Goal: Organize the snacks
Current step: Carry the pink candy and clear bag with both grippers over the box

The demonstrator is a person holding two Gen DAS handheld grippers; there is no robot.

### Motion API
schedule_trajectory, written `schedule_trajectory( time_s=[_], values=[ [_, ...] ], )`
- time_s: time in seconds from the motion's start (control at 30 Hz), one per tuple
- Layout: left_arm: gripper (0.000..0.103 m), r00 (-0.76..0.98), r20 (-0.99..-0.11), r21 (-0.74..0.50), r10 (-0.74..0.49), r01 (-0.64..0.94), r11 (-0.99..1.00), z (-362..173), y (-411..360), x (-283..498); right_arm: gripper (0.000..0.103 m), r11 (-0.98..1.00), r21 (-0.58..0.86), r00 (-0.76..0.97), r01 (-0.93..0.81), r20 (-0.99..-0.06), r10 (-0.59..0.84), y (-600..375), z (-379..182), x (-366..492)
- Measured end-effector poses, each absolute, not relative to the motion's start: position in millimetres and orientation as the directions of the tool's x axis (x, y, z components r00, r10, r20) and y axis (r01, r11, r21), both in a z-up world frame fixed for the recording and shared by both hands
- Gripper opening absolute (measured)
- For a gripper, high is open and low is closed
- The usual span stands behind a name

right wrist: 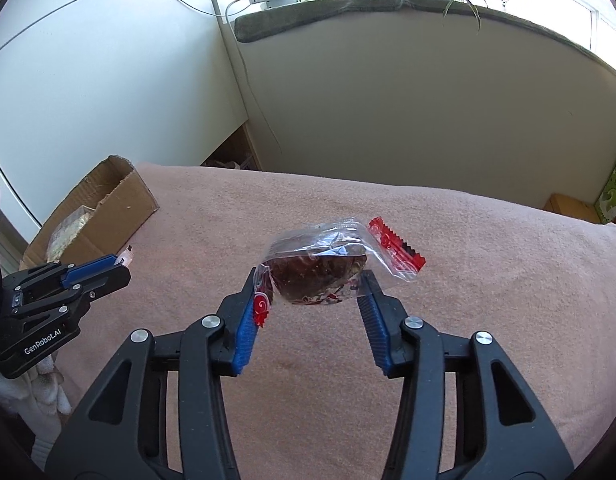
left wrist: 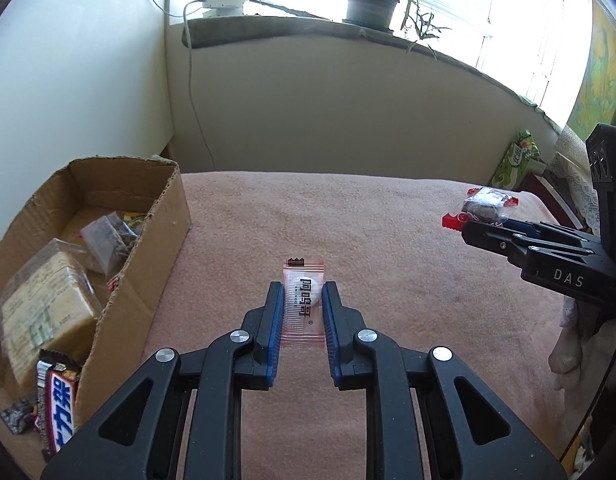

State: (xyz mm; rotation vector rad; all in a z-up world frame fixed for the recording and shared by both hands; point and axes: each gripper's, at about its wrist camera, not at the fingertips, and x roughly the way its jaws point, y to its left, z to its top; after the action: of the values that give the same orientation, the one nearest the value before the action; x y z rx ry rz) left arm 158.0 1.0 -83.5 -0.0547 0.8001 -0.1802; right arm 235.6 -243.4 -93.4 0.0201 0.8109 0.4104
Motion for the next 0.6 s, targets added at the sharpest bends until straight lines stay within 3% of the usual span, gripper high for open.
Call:
schedule_trajectory(
  time_s=[0.6],
  values=[
    [0.017,0.765,-0.626,-0.125,-0.151,0.093,0.988,-48,46,102,0.049,0.851,0.172,0.607,-0.497,-0.631,0.482,-168,-49,189]
  ],
)
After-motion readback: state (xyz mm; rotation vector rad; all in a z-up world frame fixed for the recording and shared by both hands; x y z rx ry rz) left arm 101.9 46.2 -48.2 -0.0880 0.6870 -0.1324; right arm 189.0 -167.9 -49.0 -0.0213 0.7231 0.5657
